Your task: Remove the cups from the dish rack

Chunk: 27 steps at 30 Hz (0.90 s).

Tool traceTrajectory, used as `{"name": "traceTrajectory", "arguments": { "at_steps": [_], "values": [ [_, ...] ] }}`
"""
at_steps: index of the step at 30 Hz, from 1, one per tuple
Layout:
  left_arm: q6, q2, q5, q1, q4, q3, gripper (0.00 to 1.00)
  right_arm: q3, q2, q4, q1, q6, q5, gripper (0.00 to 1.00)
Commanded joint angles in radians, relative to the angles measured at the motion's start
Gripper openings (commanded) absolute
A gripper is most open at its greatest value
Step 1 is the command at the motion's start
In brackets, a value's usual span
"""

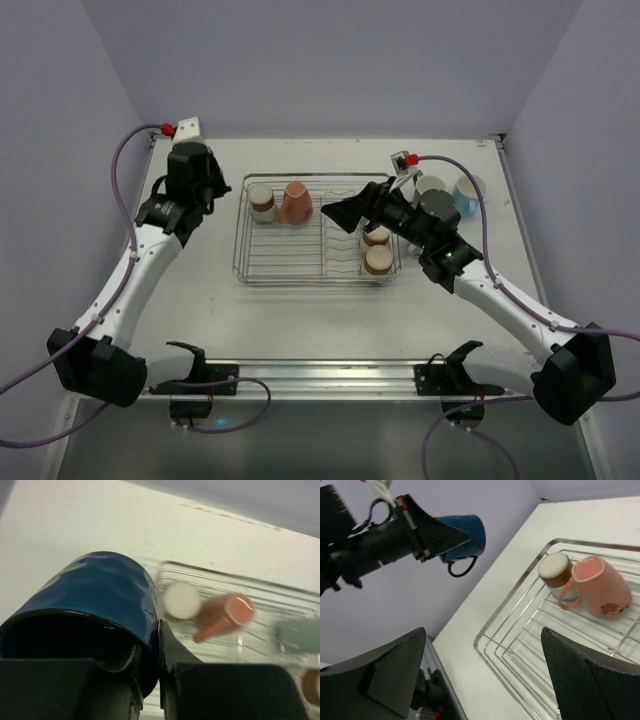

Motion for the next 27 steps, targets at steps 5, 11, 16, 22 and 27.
{"name": "traceTrajectory", "arguments": {
  "at_steps": [5, 11, 16, 22, 27],
  "values": [
    [0.022, 0.218, 0.122, 0.329, 0.032, 0.08, 0.0, 0.076, -0.019, -0.3, 0.007, -0.255, 0.035, 0.99],
    [0.02, 0.428, 0.171, 0.418, 0.058, 0.095, 0.0, 0.062, -0.006, -0.297, 0.006, -0.264, -0.017, 0.99],
    [0.035, 0.519, 0.158, 0.435, 0.064, 0.109, 0.0, 0.066, 0.006, -0.295, 0.006, -0.265, -0.016, 0.99],
    [0.054, 0.617, 0.17, 0.458, 0.032, 0.146, 0.15, 0.084, 0.049, -0.312, 0.012, -0.272, 0.004, 0.99],
    [0.071, 0.665, 0.174, 0.459, 0.02, 0.169, 0.27, 0.092, 0.067, -0.326, 0.022, -0.287, 0.035, 0.99]
  ]
}}
